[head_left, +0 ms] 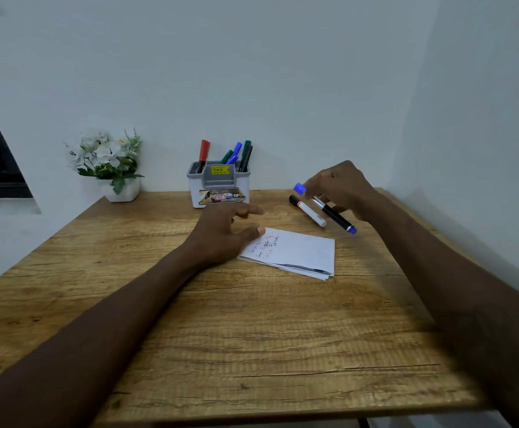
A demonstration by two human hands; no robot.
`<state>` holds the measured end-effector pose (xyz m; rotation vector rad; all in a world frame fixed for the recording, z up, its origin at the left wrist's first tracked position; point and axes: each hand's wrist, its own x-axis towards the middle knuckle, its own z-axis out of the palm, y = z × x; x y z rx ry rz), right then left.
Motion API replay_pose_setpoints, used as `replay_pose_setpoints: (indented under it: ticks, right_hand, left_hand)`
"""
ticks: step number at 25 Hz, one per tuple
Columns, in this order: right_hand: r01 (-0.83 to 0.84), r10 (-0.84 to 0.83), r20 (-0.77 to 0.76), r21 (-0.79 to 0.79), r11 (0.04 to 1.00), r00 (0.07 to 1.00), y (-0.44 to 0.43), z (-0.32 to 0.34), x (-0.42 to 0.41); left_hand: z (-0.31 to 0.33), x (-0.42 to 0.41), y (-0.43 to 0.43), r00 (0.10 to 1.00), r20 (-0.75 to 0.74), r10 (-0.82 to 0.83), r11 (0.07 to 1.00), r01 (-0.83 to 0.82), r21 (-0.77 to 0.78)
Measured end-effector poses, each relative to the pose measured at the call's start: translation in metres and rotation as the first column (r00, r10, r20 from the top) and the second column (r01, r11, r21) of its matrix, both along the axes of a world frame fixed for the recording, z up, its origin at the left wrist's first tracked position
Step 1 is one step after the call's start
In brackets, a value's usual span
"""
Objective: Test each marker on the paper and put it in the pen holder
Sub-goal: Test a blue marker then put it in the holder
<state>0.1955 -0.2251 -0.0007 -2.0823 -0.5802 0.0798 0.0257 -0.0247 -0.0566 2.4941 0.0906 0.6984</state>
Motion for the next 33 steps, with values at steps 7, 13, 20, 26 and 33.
replay_pose_setpoints:
  ticks: [7,13,20,26,33]
  right_hand:
    - [-0.460,0.462,-0.018,0.071,0.885,0.887,0.035,0.001,-0.035]
    - [-0.259,0.637,-0.393,0.678,0.688,0.663,0.031,-0.007,-0.040]
    - [-0.348,0.441,-0.341,0.300,0.888,0.830,0.053,-0.021,-0.061]
    - [-0.462,0.534,-0.390,0.269,0.845,0.750,0.052,-0.023,-0.057]
    - [-0.276,0.494,-0.331,0.528,0.803,0.804,0.004,-0.007,-0.009]
  left_hand:
    - [0.004,0.000,0.000,0.970,0.243,-0.029,0.993,-0.001,0.121]
    - [0.004,0.004,0.014,0.925,0.368,0.095,0.984,-0.143,0.105]
    - [0.002,0.001,-0.007,0.991,0.130,-0.038,0.996,0.027,0.088]
    - [0.014,-0.004,-0.005,0.982,-0.140,-0.127,0.980,0.102,-0.172]
    - [0.022,-0.013,0.020,0.956,-0.197,-0.217,0.807,0.063,-0.587]
